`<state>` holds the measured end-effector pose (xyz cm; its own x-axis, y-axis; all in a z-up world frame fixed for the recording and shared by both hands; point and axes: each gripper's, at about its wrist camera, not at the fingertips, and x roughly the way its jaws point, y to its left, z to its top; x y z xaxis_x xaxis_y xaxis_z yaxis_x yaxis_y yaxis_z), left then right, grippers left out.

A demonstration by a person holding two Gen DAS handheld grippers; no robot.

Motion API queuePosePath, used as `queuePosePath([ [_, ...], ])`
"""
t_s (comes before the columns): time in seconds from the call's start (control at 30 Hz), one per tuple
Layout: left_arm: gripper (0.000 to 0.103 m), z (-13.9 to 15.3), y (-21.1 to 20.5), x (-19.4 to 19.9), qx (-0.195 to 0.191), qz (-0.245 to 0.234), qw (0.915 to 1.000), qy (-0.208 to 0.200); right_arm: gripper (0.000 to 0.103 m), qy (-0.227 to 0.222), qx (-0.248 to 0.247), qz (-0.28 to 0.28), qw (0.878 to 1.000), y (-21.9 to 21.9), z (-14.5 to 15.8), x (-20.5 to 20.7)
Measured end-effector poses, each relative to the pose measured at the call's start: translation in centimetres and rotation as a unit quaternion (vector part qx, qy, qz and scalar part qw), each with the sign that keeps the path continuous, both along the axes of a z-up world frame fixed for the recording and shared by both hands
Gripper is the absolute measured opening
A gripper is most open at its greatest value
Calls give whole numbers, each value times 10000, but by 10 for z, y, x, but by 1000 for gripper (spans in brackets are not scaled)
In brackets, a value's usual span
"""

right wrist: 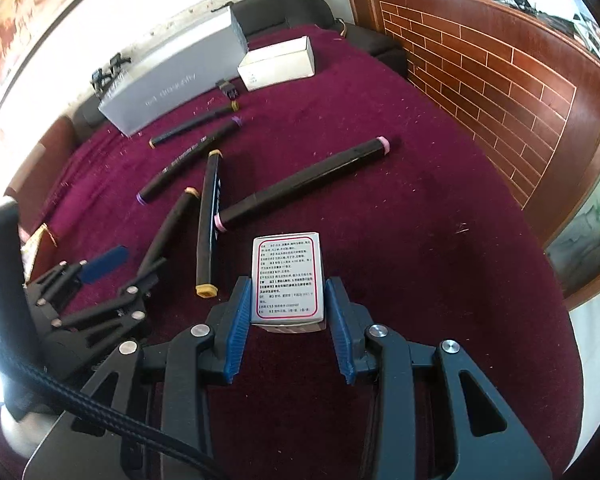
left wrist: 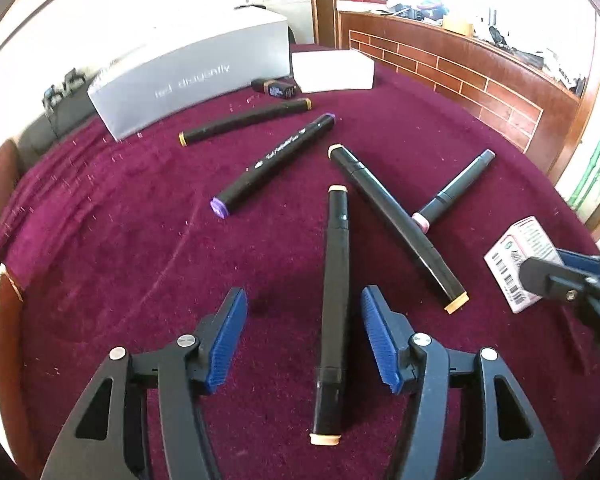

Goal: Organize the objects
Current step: 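Carry the black marker and small white box toward the tray with both tools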

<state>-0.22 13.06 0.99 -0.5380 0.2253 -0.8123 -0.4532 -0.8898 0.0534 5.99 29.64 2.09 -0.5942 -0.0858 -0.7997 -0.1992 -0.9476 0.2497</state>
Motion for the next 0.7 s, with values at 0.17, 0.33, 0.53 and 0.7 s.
queuePosePath([
  [0.17,11,4,-18,7,267,-130,9993,-222,36,-109,225,5,9997,-8,-1,-2],
  [0.33,11,5,-45,15,627,61,9973,-365,36,-154,256,-89,9995,-7,-7,-4],
  [0.53,11,14,-77,30,979,188,9940,-446,33,36,295,-165,9994,-12,6,6],
  [0.7,11,29,-103,49,1286,231,9905,-432,33,254,291,-34,9992,-27,30,16],
])
